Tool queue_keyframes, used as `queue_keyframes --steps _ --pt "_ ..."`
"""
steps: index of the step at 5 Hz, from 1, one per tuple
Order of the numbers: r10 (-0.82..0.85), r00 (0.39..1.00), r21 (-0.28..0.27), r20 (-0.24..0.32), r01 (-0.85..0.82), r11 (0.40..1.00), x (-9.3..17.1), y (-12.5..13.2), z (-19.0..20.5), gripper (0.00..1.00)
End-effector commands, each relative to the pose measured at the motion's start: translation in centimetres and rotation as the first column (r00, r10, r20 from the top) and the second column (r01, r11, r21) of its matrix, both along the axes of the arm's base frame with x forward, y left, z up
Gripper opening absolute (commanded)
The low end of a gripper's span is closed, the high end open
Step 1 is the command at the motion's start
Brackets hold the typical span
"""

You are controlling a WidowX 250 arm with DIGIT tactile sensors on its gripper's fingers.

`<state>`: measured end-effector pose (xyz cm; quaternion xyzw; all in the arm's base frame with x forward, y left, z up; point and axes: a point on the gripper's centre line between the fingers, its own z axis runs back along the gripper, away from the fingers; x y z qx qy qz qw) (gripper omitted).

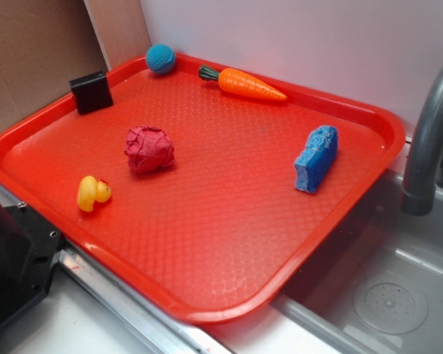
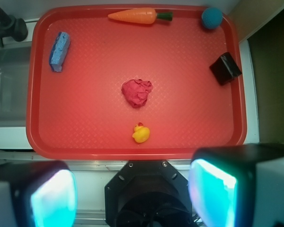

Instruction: Grab the black box.

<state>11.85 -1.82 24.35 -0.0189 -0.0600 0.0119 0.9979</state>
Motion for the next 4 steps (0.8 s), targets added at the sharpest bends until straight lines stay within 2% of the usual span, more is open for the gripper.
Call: queue_keyframes --steps 1,2,3,4 --pt "0.000 1.000 0.000 0.000 0.000 1.000 0.0 0.0 0.0 1.00" --pt "-0.097 0.995 0.109 0.024 0.094 0.990 3.9 5.0 -3.8 1.00" --pt "-0.152 0.985 0.082 0.076 0.146 0.986 6.5 8.1 -5.6 1.00" --pt "-0.198 0.976 0.107 0.095 0.188 0.976 8.6 9.8 -7.7 1.00"
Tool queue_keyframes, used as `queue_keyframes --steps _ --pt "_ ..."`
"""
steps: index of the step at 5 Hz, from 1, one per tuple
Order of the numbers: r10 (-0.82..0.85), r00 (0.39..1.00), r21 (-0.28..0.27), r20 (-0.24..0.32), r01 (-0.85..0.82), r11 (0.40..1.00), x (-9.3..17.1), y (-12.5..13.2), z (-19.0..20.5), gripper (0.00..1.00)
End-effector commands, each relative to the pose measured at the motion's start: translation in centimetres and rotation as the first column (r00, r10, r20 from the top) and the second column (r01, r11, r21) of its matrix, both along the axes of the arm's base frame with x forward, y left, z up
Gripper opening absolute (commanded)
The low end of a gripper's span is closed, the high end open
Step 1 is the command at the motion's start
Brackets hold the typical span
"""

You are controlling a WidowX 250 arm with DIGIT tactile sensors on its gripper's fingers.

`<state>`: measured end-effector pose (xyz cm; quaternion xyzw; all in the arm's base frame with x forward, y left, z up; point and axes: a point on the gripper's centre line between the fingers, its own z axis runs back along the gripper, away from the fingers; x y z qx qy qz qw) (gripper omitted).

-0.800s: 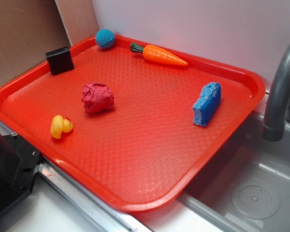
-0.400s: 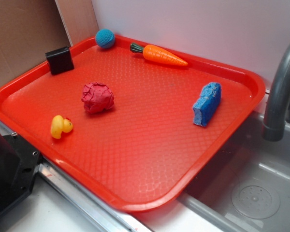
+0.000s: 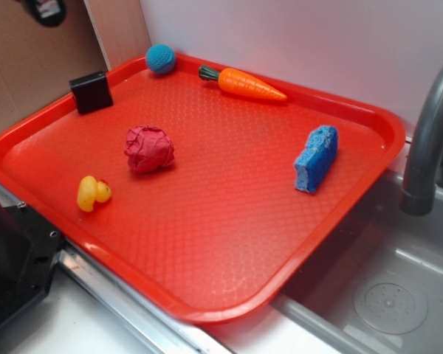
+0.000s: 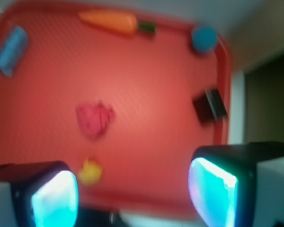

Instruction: Grab the black box.

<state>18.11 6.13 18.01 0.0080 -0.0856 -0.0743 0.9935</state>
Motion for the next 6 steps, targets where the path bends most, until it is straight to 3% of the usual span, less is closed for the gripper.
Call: queue_keyframes --steps 1,3,4,5,6 --pt "0.038 0.999 0.031 -0.016 -0.037 0.999 4.3 4.3 -5.3 1.00" --pt "0.044 0.999 0.046 -0.029 -0.042 0.998 6.6 5.3 -5.7 1.00" --pt "0.040 0.999 0.090 -0.031 -0.038 0.995 7.2 6.0 -5.8 1.00" --pt "0.043 0.998 0.099 -0.044 -0.039 0.994 7.4 6.6 -7.3 1.00" --pt "0.041 0.997 0.177 -0.067 -0.029 0.984 7.6 7.3 -9.3 1.00"
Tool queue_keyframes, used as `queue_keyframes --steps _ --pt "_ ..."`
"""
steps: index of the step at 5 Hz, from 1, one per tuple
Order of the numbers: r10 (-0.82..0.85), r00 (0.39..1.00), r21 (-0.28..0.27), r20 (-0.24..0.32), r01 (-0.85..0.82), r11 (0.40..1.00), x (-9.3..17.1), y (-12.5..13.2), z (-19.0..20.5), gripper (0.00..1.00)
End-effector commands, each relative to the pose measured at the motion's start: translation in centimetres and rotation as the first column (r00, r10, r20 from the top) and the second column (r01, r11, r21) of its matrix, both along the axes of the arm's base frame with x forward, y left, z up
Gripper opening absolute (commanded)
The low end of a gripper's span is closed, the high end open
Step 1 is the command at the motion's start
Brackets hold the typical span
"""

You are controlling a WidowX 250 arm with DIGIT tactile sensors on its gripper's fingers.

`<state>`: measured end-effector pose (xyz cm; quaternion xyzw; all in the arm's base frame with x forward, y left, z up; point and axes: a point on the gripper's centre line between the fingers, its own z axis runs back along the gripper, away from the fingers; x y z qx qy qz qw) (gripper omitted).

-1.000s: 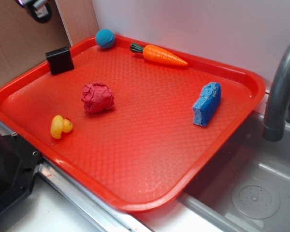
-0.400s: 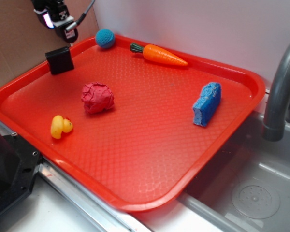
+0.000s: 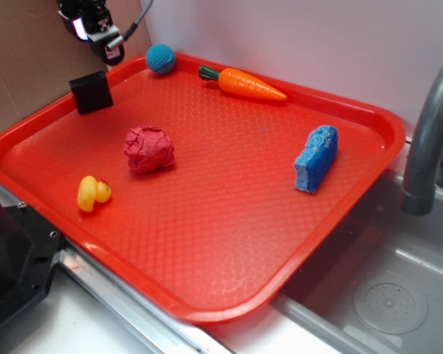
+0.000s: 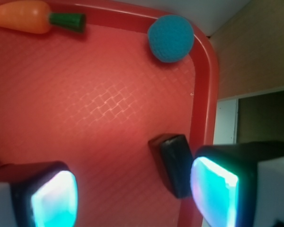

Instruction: Grab the black box.

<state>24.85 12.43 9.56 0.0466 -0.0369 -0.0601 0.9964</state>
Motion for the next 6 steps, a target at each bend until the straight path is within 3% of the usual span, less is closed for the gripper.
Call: queue_keyframes --steps 1,3,4,5,6 --pt "0.002 1.000 0.091 0.029 -0.004 0.996 0.8 2.5 -1.1 1.00" --pt "0.017 0.999 0.092 0.039 -0.021 0.996 0.4 3.8 -1.3 1.00" --pt "0.033 0.999 0.078 0.011 -0.034 0.996 -0.1 4.1 -3.4 1.00" --pt "0.053 0.998 0.105 -0.017 -0.051 0.993 -0.9 4.6 -5.1 1.00" --pt "0.065 0.998 0.085 0.012 -0.066 0.994 -1.2 4.7 -5.4 1.00"
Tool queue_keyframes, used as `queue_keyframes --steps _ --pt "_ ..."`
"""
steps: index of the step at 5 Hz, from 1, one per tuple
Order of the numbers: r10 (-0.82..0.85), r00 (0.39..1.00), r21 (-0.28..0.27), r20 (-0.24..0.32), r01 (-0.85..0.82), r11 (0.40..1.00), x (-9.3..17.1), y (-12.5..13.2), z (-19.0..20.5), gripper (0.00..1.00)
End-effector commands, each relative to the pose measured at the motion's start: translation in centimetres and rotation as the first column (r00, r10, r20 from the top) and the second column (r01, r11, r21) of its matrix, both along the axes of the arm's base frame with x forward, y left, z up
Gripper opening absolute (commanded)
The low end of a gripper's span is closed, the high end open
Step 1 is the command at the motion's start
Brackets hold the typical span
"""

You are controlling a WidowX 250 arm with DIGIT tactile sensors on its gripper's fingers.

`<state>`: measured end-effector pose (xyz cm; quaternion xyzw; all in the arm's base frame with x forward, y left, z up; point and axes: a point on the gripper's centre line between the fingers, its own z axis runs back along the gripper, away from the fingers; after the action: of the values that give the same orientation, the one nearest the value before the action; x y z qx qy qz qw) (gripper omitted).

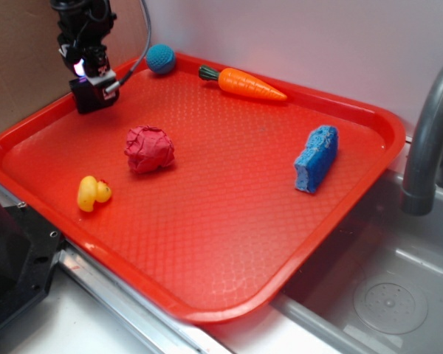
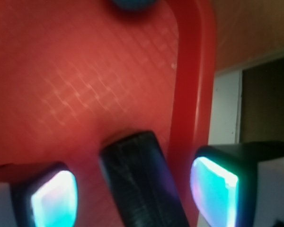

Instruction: Grab the black box.

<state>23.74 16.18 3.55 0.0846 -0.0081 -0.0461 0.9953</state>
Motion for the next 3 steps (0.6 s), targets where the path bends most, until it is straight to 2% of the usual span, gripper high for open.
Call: queue_keyframes --steps 1,2,3 --pt "0.102 0.993 0.039 0.066 -0.105 0.994 -0.3 0.8 0.5 0.00" --pt "0.133 0.987 0.053 0.090 -0.138 0.989 -0.6 0.3 0.5 0.00" --pt "0.149 0.977 -0.003 0.153 -0.150 0.989 -1.7 -1.2 -0.3 0.00"
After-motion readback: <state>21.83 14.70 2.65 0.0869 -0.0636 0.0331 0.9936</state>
